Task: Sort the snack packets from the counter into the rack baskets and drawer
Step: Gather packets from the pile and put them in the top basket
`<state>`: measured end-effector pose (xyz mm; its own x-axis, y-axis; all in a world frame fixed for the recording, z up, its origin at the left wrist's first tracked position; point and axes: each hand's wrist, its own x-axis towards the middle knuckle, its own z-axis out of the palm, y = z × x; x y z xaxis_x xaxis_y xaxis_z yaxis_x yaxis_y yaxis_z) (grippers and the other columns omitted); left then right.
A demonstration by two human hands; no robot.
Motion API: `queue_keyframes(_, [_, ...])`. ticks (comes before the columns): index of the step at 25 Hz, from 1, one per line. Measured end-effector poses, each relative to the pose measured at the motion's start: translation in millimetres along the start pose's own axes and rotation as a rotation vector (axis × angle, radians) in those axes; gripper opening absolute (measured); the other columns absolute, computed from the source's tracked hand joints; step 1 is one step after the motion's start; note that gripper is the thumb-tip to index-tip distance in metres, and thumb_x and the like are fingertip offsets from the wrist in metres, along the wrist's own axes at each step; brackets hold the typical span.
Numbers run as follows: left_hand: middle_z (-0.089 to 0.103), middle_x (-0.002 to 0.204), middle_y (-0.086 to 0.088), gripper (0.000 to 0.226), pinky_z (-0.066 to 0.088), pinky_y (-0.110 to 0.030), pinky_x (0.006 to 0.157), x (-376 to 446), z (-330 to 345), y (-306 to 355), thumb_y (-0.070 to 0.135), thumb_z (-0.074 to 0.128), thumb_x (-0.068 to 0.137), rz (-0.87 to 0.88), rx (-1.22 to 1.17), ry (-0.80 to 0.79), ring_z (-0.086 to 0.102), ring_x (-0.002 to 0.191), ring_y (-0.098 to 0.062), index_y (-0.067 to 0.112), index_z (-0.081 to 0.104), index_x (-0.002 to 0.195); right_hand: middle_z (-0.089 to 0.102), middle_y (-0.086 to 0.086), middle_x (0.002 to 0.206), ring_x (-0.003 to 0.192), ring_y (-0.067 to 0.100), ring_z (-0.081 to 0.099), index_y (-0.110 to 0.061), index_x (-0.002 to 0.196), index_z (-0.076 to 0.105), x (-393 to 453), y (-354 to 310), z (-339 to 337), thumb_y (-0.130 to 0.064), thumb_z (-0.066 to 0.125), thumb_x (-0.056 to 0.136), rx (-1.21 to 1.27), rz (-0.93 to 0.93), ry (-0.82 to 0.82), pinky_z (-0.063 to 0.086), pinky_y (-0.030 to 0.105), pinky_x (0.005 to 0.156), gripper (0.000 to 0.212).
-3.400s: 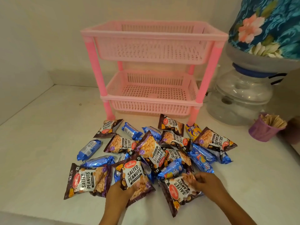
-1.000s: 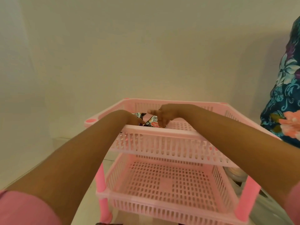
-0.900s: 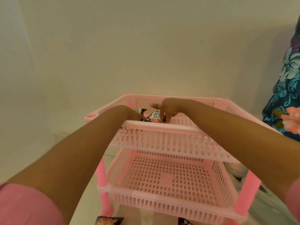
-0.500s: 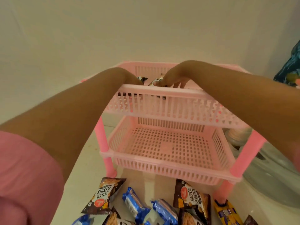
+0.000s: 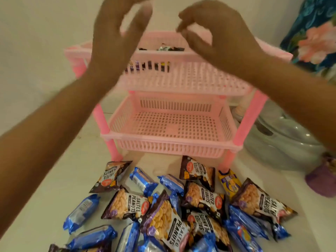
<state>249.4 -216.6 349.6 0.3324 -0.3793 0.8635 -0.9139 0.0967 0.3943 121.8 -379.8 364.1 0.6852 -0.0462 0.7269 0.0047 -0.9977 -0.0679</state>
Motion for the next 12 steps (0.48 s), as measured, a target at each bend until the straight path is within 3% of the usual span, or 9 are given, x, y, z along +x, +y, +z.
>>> queue_keyframes(2, [0.044,0.136,0.021,0.040,0.027,-0.022,0.111,-74,-2,23,0.047,0.038,0.092,0.037,0.030,-0.095,0.035,0.130,0.003,0.028,0.051,0.124,0.061,0.009,0.121,0.117,0.011,0.045,-0.010,0.099,0.066,-70,-31,-5,-0.025,0.045,0.093,0.032,-0.066,0.154,0.029,0.013,0.099,0.027])
queue_keyframes(4, [0.035,0.136,0.037,0.047,0.022,-0.024,0.115,-154,4,37,0.059,0.034,0.088,-0.054,-0.033,-0.252,0.027,0.135,0.002,0.033,0.051,0.122,0.061,0.010,0.117,0.117,0.010,0.043,-0.007,0.094,0.066,-143,-47,13,-0.021,0.048,0.091,0.115,-0.018,0.115,0.030,0.013,0.101,0.023])
queue_keyframes(6, [0.037,0.133,0.043,0.045,0.021,-0.024,0.116,-220,11,39,0.067,0.036,0.082,-0.258,-0.066,-0.408,0.026,0.137,0.001,0.042,0.055,0.114,0.059,0.007,0.120,0.118,0.014,0.046,-0.010,0.096,0.067,-205,-54,42,-0.021,0.052,0.090,0.163,0.200,-0.159,0.038,0.021,0.103,0.019])
queue_keyframes(8, [0.038,0.134,0.034,0.050,0.023,-0.034,0.116,-272,12,38,0.075,0.037,0.074,-0.487,-0.075,-0.516,0.023,0.137,0.004,0.044,0.053,0.111,0.054,0.003,0.129,0.122,0.015,0.046,-0.016,0.105,0.066,-258,-55,65,-0.022,0.055,0.092,0.213,0.359,-0.463,0.040,0.032,0.104,0.019])
queue_keyframes(9, [0.037,0.136,0.031,0.054,0.024,-0.035,0.115,-294,10,38,0.078,0.036,0.072,-0.544,-0.053,-0.523,0.022,0.137,0.005,0.047,0.049,0.114,0.051,0.001,0.131,0.125,0.014,0.045,-0.017,0.108,0.065,-280,-55,74,-0.024,0.054,0.092,0.223,0.382,-0.563,0.040,0.030,0.104,0.021])
queue_keyframes(12, [0.031,0.140,0.032,0.053,0.022,-0.020,0.106,-336,0,41,0.066,0.051,0.076,-0.691,0.001,-0.468,0.020,0.132,0.017,0.051,0.036,0.125,0.055,-0.002,0.122,0.117,0.011,0.048,-0.020,0.108,0.065,-320,-55,85,-0.029,0.055,0.091,0.243,0.406,-0.639,0.043,0.026,0.098,0.022])
